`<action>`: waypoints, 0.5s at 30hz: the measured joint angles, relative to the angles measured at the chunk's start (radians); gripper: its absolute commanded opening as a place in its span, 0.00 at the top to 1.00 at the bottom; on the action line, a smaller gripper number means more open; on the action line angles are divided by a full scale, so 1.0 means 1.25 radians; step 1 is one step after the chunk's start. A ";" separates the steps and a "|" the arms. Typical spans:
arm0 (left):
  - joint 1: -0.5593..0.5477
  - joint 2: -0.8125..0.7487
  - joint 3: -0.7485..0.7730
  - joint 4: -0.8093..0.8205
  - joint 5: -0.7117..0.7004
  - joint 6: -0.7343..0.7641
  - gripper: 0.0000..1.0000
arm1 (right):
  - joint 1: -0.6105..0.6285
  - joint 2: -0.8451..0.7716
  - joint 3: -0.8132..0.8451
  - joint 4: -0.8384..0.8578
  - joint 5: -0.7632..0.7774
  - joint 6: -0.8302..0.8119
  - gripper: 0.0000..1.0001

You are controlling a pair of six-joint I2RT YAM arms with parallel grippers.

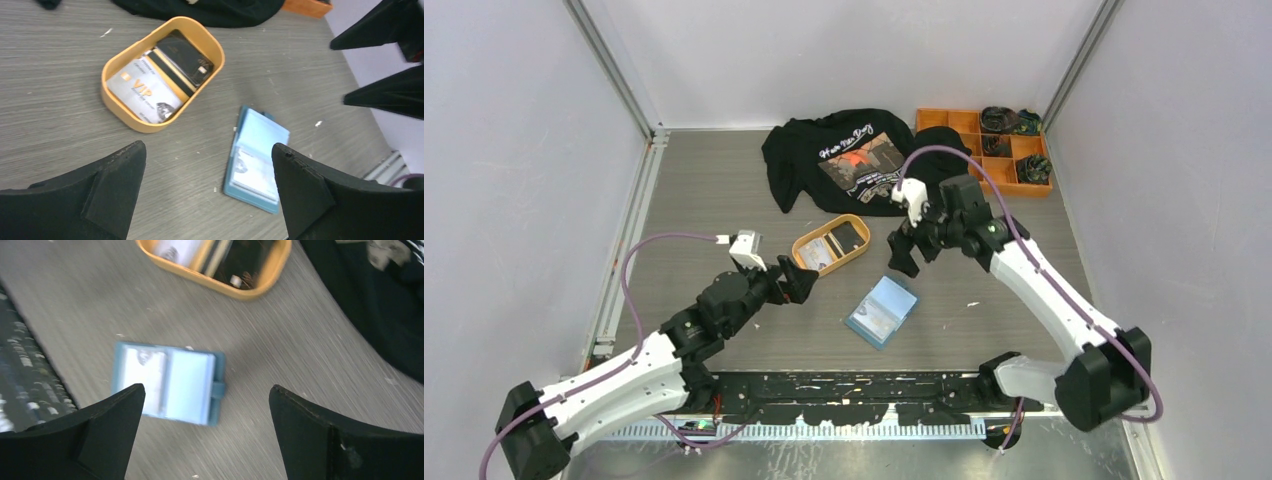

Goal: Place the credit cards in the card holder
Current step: Pick up the credit card from the storage box.

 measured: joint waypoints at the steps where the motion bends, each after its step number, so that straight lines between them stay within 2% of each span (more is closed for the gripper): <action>1: 0.016 0.003 -0.002 -0.003 0.008 0.003 0.06 | 0.000 0.020 0.028 -0.010 -0.026 0.003 0.00; 5: 0.096 0.063 -0.001 -0.004 0.070 0.002 0.10 | 0.012 0.183 0.225 -0.058 -0.160 0.054 0.01; 7: 0.137 0.110 -0.001 -0.005 0.109 -0.011 0.15 | 0.027 0.266 0.309 -0.055 -0.196 0.099 0.01; 10: 0.199 0.160 -0.008 0.017 0.167 -0.040 0.20 | 0.075 0.382 0.396 -0.051 -0.210 0.176 0.05; 15: 0.265 0.208 -0.043 0.078 0.214 -0.091 0.28 | 0.146 0.555 0.464 -0.046 -0.203 0.310 0.08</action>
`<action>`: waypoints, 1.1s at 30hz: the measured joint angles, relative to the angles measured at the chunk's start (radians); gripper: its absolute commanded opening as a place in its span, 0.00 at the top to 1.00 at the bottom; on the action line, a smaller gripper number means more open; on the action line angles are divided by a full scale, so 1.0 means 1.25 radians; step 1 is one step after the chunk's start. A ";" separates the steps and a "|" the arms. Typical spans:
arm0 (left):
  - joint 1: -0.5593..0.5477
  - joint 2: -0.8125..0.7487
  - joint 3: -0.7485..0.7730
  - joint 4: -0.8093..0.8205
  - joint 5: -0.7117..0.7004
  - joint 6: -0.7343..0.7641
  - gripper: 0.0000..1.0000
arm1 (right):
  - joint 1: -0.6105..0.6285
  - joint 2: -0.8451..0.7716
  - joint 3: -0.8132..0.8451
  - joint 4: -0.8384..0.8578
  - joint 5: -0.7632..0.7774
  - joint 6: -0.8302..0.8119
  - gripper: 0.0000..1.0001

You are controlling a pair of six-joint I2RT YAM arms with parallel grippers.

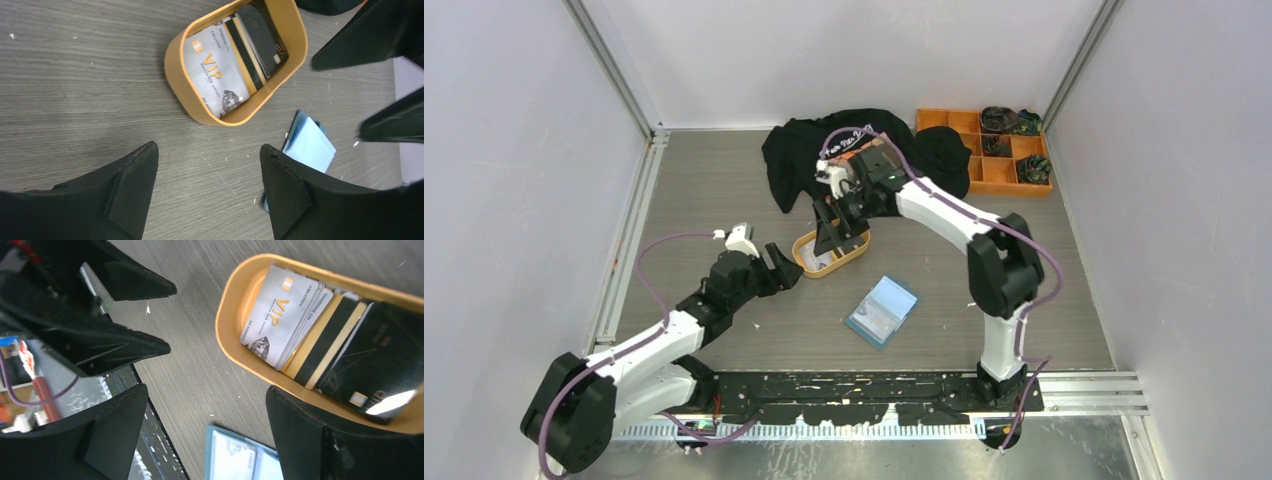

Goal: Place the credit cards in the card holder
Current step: Pick up the credit card from the storage box.

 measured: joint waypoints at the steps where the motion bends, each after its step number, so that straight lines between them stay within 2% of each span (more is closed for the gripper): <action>1: 0.009 0.013 -0.004 0.010 0.006 -0.007 0.29 | 0.008 0.033 0.009 0.002 0.002 0.028 0.07; 3: 0.020 0.046 -0.007 0.034 0.019 -0.023 0.32 | 0.017 0.082 0.021 0.005 0.016 0.073 0.01; 8: 0.037 0.125 -0.007 0.086 0.050 -0.044 0.37 | 0.031 0.157 0.061 0.002 0.095 0.156 0.01; 11: 0.039 0.157 -0.007 0.107 0.059 -0.051 0.40 | 0.032 0.161 0.067 0.010 0.120 0.185 0.07; 16: 0.043 0.185 -0.003 0.140 0.062 -0.057 0.43 | 0.032 0.184 0.104 0.019 0.137 0.207 0.27; 20: 0.046 0.202 0.008 0.151 0.068 -0.062 0.46 | 0.032 0.219 0.131 0.020 0.143 0.211 0.34; 27: 0.048 0.233 0.023 0.164 0.076 -0.064 0.50 | 0.032 0.259 0.153 0.006 0.174 0.209 0.37; 33: 0.052 0.263 0.036 0.173 0.085 -0.063 0.59 | 0.032 0.275 0.161 0.006 0.164 0.211 0.42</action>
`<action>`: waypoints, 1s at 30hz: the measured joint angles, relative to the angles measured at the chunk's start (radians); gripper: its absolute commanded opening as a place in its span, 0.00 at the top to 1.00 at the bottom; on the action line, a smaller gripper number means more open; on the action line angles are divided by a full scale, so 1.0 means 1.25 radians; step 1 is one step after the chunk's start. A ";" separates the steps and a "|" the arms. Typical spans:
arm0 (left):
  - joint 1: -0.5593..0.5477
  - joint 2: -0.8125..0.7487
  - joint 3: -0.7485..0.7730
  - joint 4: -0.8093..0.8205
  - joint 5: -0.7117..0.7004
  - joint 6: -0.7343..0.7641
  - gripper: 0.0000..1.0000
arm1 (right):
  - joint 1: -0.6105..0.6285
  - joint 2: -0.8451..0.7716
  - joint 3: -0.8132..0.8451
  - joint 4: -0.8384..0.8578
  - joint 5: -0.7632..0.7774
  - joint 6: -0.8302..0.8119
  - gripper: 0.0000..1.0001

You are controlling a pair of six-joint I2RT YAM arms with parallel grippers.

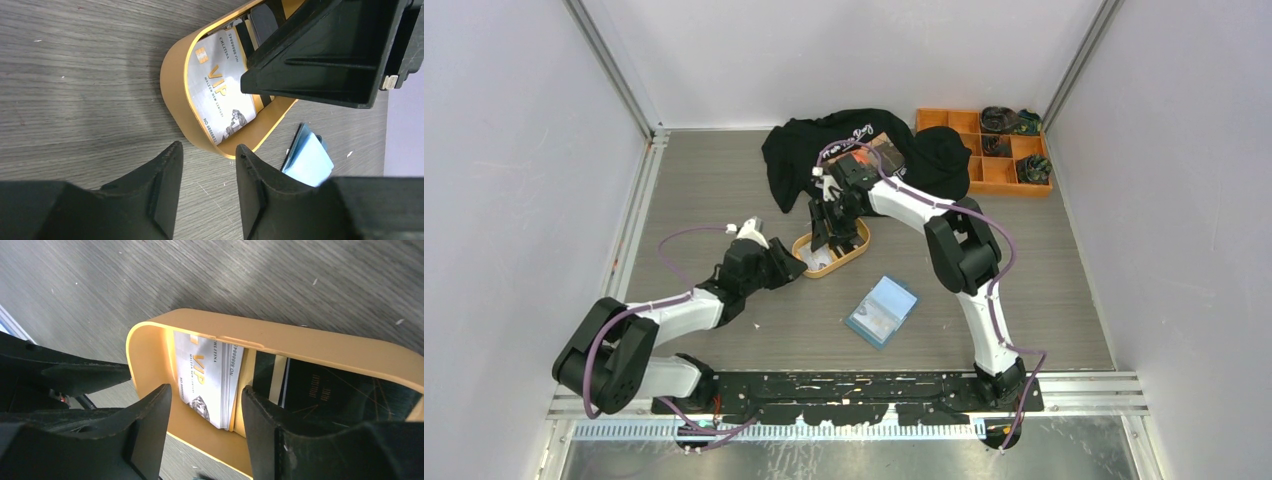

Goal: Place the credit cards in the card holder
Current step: Pick up the credit card from the storage box.

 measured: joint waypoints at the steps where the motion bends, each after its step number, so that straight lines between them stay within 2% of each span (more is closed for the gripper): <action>1: 0.001 0.004 0.002 0.002 0.002 0.000 0.60 | 0.000 0.001 0.000 0.000 -0.006 0.002 0.43; 11: 0.001 0.040 0.021 0.018 0.032 0.000 0.69 | 0.000 0.016 0.000 0.009 -0.078 0.045 0.48; 22: 0.008 0.051 0.022 0.011 0.039 0.000 0.72 | -0.028 0.016 -0.024 0.080 -0.191 0.145 0.66; 26: 0.009 0.051 0.022 0.010 0.041 0.000 0.72 | -0.027 0.016 -0.030 0.111 -0.238 0.179 0.67; 30: 0.009 0.051 0.022 0.012 0.045 -0.001 0.72 | -0.018 0.016 -0.031 0.119 -0.248 0.188 0.64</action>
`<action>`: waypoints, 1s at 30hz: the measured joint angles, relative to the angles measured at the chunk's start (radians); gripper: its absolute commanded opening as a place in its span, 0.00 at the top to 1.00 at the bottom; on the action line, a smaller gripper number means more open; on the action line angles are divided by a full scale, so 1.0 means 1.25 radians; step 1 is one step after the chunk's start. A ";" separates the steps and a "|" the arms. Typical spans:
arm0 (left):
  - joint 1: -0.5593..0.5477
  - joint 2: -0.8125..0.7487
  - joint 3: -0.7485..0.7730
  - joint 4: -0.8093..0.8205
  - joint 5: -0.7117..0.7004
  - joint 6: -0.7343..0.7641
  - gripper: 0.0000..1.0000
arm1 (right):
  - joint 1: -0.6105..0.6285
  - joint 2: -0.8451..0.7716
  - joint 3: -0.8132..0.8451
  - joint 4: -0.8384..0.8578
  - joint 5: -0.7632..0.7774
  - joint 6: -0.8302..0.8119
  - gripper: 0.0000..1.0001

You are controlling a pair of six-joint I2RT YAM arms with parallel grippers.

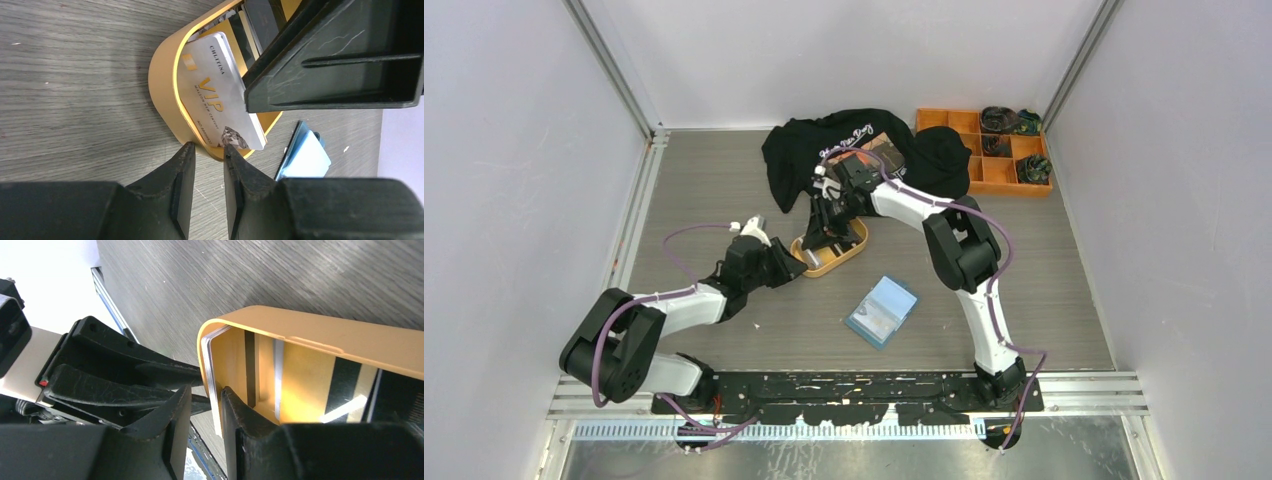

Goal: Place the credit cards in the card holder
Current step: Pick up the credit card from the storage box.

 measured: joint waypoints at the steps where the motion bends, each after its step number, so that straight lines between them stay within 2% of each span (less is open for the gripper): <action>1: 0.000 0.000 0.000 0.002 0.004 0.000 0.72 | 0.002 0.000 0.000 -0.001 0.002 0.000 0.63; 4: 0.000 0.000 0.004 0.002 0.013 0.000 0.72 | 0.005 0.001 0.000 -0.012 0.018 -0.006 0.61; 17: 0.000 0.000 0.012 0.004 0.023 0.000 0.72 | 0.008 0.007 0.006 -0.073 0.117 -0.063 0.60; 30: 0.000 -0.038 0.012 -0.009 0.031 0.000 0.69 | 0.007 0.030 0.006 -0.061 0.065 -0.045 0.60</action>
